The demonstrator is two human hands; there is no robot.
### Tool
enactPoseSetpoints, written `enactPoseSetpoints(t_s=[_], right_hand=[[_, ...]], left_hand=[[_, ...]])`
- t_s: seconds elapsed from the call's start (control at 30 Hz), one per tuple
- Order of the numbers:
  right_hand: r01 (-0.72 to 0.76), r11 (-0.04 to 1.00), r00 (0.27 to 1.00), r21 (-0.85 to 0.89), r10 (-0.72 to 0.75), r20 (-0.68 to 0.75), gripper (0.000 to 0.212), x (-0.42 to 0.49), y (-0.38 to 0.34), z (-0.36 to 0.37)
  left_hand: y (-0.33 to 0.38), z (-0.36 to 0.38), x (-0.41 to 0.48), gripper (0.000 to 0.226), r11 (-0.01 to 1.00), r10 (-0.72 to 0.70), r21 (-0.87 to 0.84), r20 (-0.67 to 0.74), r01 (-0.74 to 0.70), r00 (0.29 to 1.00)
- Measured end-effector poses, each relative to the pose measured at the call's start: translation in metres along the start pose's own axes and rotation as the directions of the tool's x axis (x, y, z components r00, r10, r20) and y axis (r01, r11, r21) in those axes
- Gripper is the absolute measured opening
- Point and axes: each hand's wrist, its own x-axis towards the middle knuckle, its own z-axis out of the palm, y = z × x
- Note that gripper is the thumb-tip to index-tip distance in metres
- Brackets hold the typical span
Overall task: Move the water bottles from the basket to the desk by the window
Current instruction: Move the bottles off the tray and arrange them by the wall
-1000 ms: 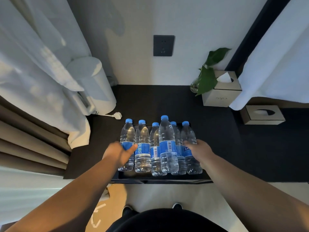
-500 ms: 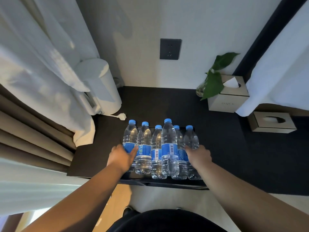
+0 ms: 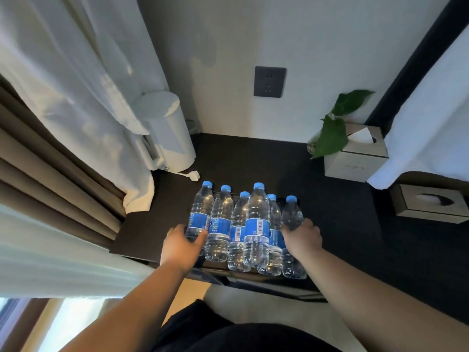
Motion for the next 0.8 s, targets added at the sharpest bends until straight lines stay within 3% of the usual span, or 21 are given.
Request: enactPoseSetpoints(t_s=[0.23,0.43,0.5,0.63,0.8], right_hand=[[0.119,0.99,0.984,-0.08,-0.129,-0.123,0.076,0.001,-0.04,-0.012],[0.28,0.947,0.948,-0.157,-0.298,-0.109,0.032,0.014,-0.086,-0.011],[0.319,0.939,0.94,-0.13,-0.331,-0.08,0.038,0.02,-0.101,-0.01],[0.242,0.959,0.966,-0.147,-0.251,-0.052,0.057,0.028,-0.128,-0.008],[0.098,0.978,0.995,-0.187,-0.095,0.023,0.054,0.033,-0.143,-0.005]], left_hand=[[0.004,-0.011,0.041,0.051,0.993,0.077,-0.096,0.091,-0.068,0.993],[0.018,-0.02,0.1,0.047,0.993,0.121,-0.035,0.203,-0.116,0.972],[0.023,-0.021,0.12,0.057,0.986,0.163,0.009,0.22,-0.169,0.962],[0.04,-0.025,0.158,0.052,0.97,0.229,-0.002,0.336,-0.243,0.913],[0.06,-0.021,0.185,0.041,0.959,0.231,0.058,0.411,-0.278,0.882]])
